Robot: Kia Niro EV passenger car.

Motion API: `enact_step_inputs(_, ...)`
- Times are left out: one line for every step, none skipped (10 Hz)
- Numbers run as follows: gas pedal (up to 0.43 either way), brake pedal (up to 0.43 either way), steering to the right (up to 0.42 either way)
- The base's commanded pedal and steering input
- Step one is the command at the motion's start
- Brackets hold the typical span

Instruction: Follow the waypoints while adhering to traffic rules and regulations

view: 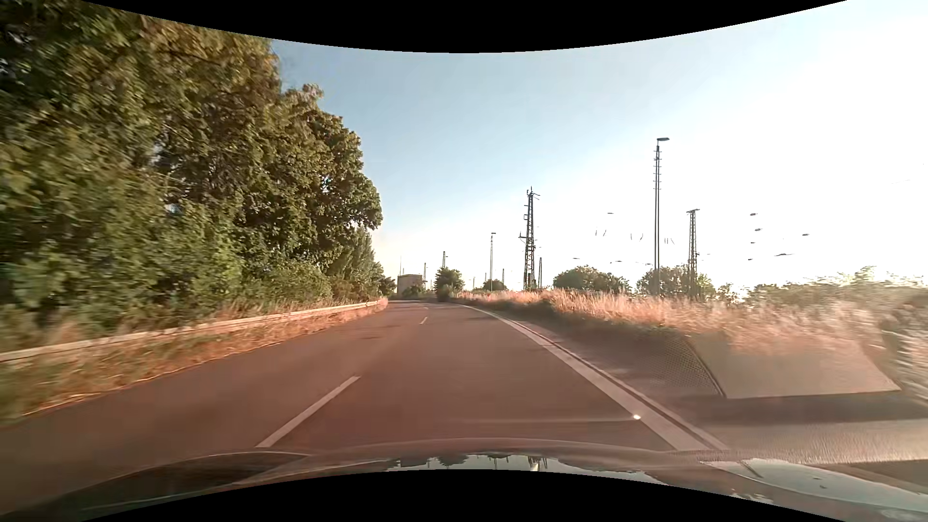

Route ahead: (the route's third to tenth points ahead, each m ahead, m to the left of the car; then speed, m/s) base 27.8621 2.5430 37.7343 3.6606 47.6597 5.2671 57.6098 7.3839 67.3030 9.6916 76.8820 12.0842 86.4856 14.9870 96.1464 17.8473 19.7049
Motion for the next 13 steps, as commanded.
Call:
enact_step_inputs(0.24,0.0,-0.016)
enact_step_inputs(0.228,0.0,-0.016)
enact_step_inputs(0.228,0.0,-0.018)
enact_step_inputs(0.228,0.0,-0.019)
enact_step_inputs(0.228,0.0,-0.019)
enact_step_inputs(0.22,0.0,-0.019)
enact_step_inputs(0.22,0.0,-0.019)
enact_step_inputs(0.22,0.0,-0.019)
enact_step_inputs(0.22,0.0,-0.019)
enact_step_inputs(0.209,0.0,-0.019)
enact_step_inputs(0.209,0.0,-0.019)
enact_step_inputs(0.209,0.0,-0.019)
enact_step_inputs(0.197,0.0,-0.019)
